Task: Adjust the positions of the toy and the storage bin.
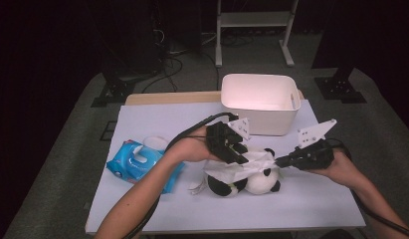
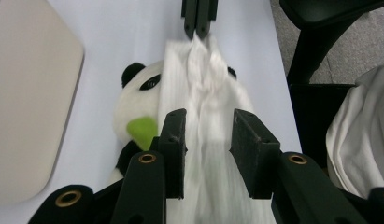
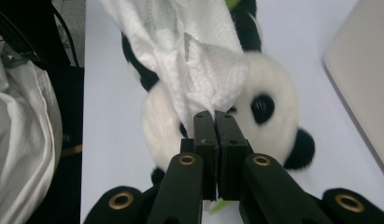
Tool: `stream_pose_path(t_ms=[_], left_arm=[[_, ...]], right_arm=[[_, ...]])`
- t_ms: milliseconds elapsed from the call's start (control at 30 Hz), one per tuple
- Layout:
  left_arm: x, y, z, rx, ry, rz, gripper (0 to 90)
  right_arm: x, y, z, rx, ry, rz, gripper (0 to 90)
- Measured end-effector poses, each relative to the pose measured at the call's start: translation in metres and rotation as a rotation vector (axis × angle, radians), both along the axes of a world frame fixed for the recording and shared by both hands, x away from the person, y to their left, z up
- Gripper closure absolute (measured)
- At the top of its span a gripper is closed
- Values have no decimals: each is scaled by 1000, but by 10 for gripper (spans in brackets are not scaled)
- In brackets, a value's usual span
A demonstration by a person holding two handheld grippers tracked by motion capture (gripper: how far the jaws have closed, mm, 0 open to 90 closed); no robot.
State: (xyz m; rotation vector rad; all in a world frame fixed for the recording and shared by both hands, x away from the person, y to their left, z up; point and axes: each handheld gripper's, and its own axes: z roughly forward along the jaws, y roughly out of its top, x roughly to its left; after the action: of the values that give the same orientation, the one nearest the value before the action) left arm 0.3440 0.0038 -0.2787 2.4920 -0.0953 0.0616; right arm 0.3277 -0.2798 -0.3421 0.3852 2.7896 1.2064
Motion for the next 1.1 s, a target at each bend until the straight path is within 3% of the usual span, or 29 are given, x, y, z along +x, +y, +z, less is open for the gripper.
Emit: stream_pose_path(t_ms=[367, 533, 767, 933, 1100], left_arm=[[2, 22, -5, -1, 14, 52, 650], [2, 29, -9, 0, 16, 63, 650], [1, 37, -9, -11, 17, 73, 650], [-1, 42, -13, -12, 21, 81, 650], [0, 50, -20, -11, 28, 97, 650]], right_arm=[[-9, -45, -13, -22, 54, -93, 877], [-14, -48, -6, -11, 40, -106, 875], [-14, -11, 9, -37, -19, -28, 870], [-9, 22, 9, -65, -41, 25, 863], [-2, 49, 2, -93, -42, 52, 731]])
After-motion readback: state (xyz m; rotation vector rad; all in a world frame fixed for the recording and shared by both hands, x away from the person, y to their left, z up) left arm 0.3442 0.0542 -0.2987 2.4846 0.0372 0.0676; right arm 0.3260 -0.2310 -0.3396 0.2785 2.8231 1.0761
